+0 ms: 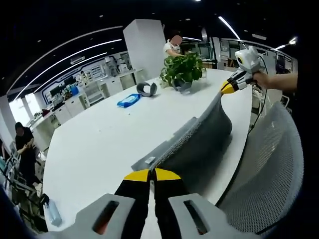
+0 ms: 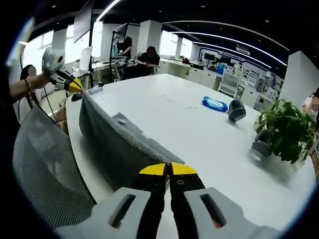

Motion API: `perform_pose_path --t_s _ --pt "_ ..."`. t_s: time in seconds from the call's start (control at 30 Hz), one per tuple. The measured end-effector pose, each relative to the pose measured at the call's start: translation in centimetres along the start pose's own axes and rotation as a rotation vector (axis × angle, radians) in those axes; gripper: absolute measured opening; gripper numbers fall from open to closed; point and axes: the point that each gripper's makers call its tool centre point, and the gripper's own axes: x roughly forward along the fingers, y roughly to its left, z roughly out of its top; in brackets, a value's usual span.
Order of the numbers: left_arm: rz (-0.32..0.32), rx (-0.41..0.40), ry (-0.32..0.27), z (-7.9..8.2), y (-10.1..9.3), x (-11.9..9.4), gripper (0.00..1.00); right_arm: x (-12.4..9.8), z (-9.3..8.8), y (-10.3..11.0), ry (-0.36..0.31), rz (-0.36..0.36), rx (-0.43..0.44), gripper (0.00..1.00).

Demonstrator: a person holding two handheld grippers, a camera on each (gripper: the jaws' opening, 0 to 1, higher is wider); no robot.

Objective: Fold the towel on the table until its edges align and the towel forms a compact rectangular stack.

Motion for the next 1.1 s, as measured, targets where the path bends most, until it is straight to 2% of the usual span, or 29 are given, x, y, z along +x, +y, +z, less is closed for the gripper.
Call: perform_pose_path --t_s 0.2,0.5,0.6,0.73,1.1 --pt "-0.016 0.018 0.026 -0.4 0.9 1.9 0.01 2.6 -0.6 -0.9 0.046 0.011 -0.001 0.0" --pt "-0.041 0.016 0.046 -0.7 2.1 4.9 0.01 4.8 -1.8 -2.1 0.117 0.032 0.006 0.0" --pt "-0.048 0.037 0.07 -1.1 2.6 6.2 0.01 5.7 -2.2 -2.4 0.138 0.038 0.01 0.0" --pt "-0.055 0.015 0.078 -1.5 3.3 7.9 0.01 6.7 -2.8 -2.9 0.164 0.042 0.017 0.0" --pt "-0.084 -0.014 0.169 -5.2 4.8 12.7 0.01 10.6 -4.7 -3.9 0.218 0.062 0.092 0.0"
